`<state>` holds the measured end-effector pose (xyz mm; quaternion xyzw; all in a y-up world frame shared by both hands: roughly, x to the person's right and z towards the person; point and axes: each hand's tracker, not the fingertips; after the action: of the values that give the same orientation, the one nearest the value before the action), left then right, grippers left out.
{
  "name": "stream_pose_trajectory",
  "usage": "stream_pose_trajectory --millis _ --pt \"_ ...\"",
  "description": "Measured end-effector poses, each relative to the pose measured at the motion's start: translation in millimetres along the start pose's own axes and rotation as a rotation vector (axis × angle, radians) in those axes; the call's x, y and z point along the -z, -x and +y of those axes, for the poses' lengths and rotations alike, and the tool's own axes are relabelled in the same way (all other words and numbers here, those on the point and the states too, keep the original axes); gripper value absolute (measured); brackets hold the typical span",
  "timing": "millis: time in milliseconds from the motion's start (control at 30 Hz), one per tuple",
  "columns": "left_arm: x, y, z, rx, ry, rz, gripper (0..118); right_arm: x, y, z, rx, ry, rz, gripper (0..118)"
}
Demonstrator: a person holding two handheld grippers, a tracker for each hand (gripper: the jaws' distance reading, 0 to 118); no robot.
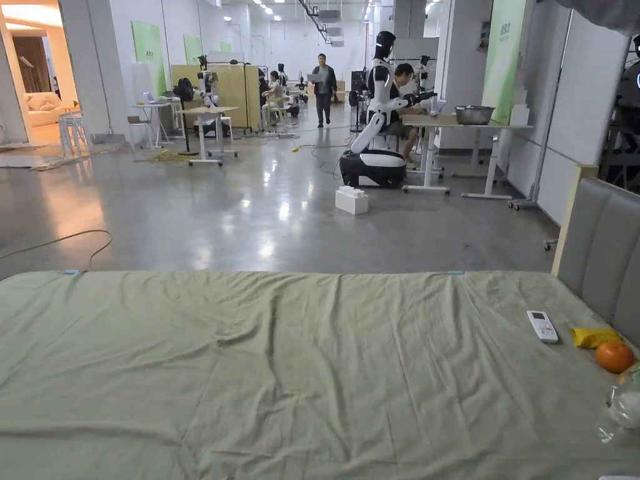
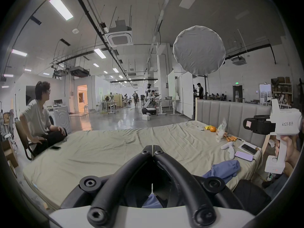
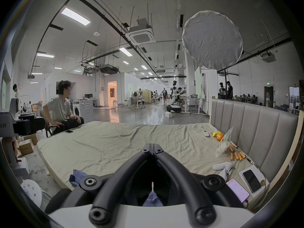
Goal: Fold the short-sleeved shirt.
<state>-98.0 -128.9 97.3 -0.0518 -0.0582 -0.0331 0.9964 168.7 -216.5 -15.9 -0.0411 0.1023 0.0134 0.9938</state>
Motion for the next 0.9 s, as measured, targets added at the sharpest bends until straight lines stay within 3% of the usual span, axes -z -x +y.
stream_pose_trajectory --millis 167,233,300,333,367,500,667,800,867,900 --pt "6 32 6 -0.105 0.009 -0.034 2 1 -3 -1 0.007 0.017 -0.001 0" --pt "16 56 3 -0.170 0.037 -0.048 37 2 -4 -3 0.026 0.031 0.000 0" --pt "30 82 -1 -0.246 0.080 -0.044 88 5 -6 -8 0.056 0.060 0.012 0" --pt "41 97 -4 -0.286 0.121 -0.040 99 6 -6 -12 0.087 0.094 0.024 0" --pt "52 114 -9 -0.324 0.169 -0.061 101 6 -7 -16 0.110 0.129 0.024 0" --pt "112 218 -49 -0.614 0.422 -0.214 101 8 -2 -23 0.040 0.156 0.013 0" --pt "186 308 -120 -0.934 0.588 -0.135 101 9 3 -27 0.019 0.191 0.028 0" --pt "220 309 -144 -0.931 0.648 -0.101 101 13 3 -32 0.018 0.236 0.028 0" --pt "236 328 -157 -1.040 0.676 -0.142 99 15 2 -34 0.026 0.251 0.025 0" --pt "230 306 -141 -1.088 0.666 -0.194 99 15 2 -35 0.033 0.260 0.021 0"
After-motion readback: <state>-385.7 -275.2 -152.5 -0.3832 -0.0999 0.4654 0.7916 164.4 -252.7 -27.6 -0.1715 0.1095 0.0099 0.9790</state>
